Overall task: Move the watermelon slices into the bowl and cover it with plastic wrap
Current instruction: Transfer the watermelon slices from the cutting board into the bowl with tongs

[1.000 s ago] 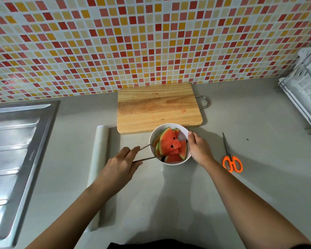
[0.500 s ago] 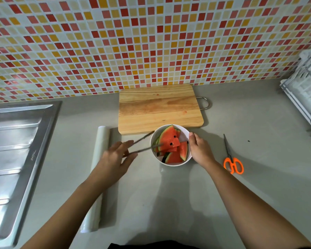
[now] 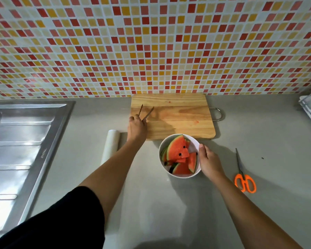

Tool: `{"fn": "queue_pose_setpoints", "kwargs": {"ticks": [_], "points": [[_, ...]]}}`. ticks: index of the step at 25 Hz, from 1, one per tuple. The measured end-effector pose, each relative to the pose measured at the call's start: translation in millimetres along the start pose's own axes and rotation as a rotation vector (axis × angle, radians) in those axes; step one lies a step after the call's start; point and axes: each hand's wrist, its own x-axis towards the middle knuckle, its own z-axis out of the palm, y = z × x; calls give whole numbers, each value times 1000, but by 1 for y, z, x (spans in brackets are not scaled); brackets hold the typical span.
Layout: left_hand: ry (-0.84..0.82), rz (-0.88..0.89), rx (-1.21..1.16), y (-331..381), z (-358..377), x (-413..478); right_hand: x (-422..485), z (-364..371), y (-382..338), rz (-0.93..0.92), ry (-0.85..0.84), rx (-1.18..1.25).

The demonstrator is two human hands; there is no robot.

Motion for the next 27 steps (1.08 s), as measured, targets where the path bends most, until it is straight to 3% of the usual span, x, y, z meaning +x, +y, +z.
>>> {"fn": "queue_pose_setpoints", "kwargs": {"ticks": [3, 7, 13, 16, 19, 21, 24, 27], "points": [[18, -118, -44, 6, 14, 16, 1, 0, 0, -3, -14, -6], [70, -37, 151, 10, 22, 25, 0, 1, 5, 0, -7, 38], [36, -49, 160, 5, 25, 29, 1, 0, 6, -4, -21, 55], [87, -28, 16, 10, 17, 15, 0, 0, 4, -13, -25, 46], [150, 176, -213, 8, 11, -27, -3, 0, 2, -16, -20, 65], [47, 200, -281, -5, 10, -62, -4, 0, 1, -4, -11, 75], [-198, 81, -306, -23, 6, -100, -8, 5, 1, 3, -3, 87], [-226, -2, -415, -32, 0, -116, -19, 13, -1, 5, -25, 86]]}}
